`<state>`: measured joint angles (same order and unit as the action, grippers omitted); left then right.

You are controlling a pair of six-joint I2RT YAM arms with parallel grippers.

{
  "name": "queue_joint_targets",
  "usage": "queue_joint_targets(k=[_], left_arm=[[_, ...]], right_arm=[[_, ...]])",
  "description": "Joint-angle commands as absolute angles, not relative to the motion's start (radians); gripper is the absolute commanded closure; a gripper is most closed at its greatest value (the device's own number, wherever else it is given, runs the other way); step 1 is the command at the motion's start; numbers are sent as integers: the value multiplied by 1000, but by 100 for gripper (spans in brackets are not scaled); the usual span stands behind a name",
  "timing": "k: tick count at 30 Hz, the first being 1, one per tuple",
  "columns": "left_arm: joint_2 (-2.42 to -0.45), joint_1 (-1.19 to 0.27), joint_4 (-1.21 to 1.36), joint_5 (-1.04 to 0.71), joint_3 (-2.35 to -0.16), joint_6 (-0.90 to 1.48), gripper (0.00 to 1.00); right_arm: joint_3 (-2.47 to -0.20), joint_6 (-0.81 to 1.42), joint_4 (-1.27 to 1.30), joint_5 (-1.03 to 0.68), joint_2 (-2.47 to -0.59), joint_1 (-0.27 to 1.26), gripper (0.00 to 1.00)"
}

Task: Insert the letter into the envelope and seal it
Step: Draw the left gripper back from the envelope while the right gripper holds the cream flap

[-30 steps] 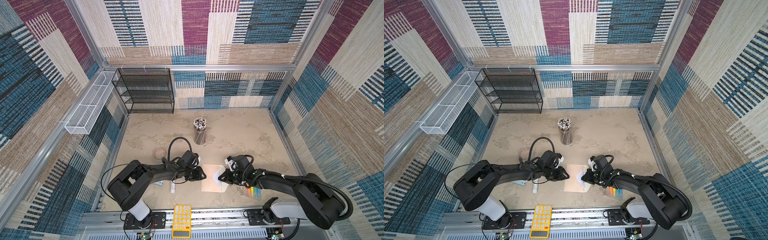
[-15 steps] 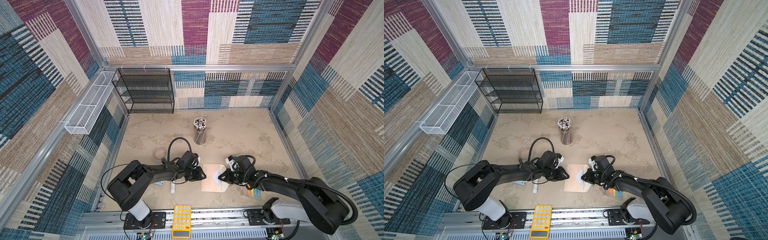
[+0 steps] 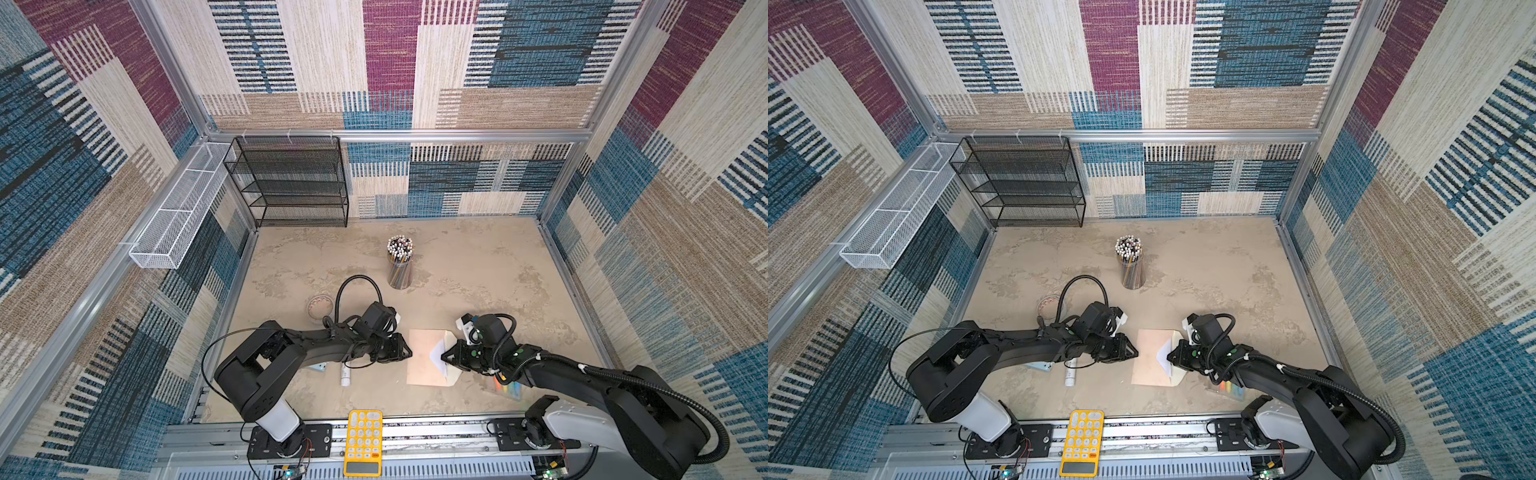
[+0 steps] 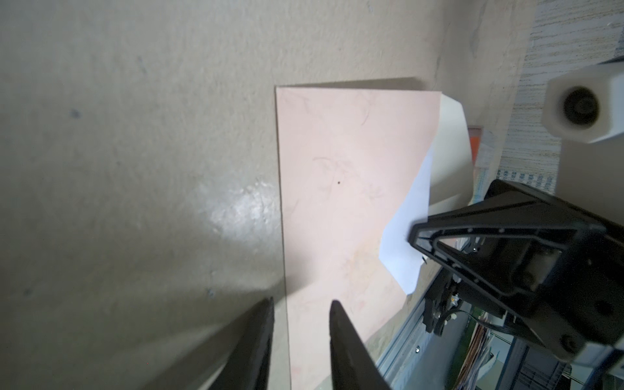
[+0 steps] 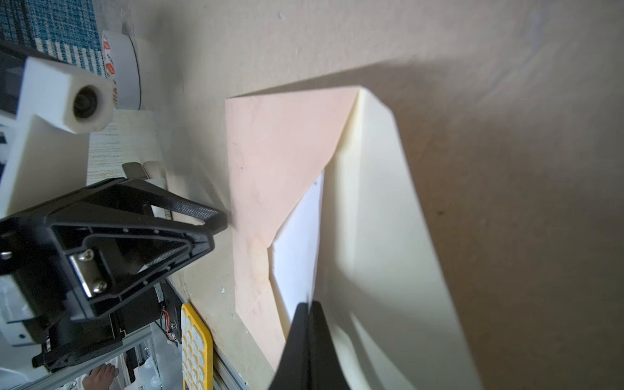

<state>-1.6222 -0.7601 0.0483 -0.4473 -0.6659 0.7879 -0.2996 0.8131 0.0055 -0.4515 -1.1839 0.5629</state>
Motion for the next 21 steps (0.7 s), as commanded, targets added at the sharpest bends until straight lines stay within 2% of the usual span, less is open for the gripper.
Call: queue_joint_targets(k=[1,12,21], left_arm=[[-1641,-761,-117,-352,-650,801,68],[-1588,-764,-109,-358,-616,821,70],[-1518,-765,-129,-362,-585,836,71]], right_arm=[[-289,839,56,-439,-1183,564,100],[-237,888,150,-426,-1144,564,100],[-232,905,227,-440,-1190,565,100]])
